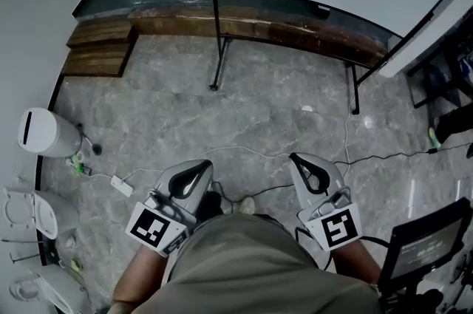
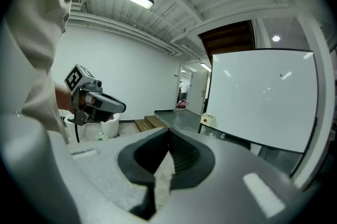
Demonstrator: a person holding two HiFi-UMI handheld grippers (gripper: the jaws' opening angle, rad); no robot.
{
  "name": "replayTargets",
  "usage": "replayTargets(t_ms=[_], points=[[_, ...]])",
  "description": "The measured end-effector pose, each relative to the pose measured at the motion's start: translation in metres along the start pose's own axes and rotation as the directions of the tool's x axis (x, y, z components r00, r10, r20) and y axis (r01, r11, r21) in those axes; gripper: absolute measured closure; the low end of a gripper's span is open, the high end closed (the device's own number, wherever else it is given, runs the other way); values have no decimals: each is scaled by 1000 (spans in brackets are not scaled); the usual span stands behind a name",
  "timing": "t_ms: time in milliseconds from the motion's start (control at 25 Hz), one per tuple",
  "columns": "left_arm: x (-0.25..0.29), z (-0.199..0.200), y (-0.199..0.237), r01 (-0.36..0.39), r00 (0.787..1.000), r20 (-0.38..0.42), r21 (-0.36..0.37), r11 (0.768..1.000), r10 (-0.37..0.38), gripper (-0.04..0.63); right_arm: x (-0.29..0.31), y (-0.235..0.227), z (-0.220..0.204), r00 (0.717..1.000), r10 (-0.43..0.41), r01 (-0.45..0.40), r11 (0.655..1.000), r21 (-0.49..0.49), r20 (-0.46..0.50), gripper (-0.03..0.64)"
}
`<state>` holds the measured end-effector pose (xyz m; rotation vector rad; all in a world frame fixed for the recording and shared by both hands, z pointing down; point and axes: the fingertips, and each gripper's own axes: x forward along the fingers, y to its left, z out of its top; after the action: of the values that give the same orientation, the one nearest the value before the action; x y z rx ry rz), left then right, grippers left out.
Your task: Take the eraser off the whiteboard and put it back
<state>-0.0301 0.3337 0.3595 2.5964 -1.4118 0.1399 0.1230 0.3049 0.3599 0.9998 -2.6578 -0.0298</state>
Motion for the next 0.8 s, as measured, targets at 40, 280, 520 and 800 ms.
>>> replayTargets(t_ms=[40, 280, 520, 800], points=[[-1, 1, 9, -1, 1000, -2, 0, 1000, 1, 589, 8, 1, 2, 1000, 0, 0, 1000, -2, -7, 614], [1, 4, 75, 12, 1000, 8, -19, 1000, -11, 589, 66, 12, 19, 1000, -5, 4, 1000, -29, -30, 614], [4, 6, 141, 83, 997, 10, -58, 995, -82, 589, 133, 25, 44, 999, -20, 19, 1000, -11, -40, 614], [1, -4, 213, 124, 992, 1, -84, 989, -124, 589, 202, 52, 65, 996, -32, 30, 999, -19, -86, 614]])
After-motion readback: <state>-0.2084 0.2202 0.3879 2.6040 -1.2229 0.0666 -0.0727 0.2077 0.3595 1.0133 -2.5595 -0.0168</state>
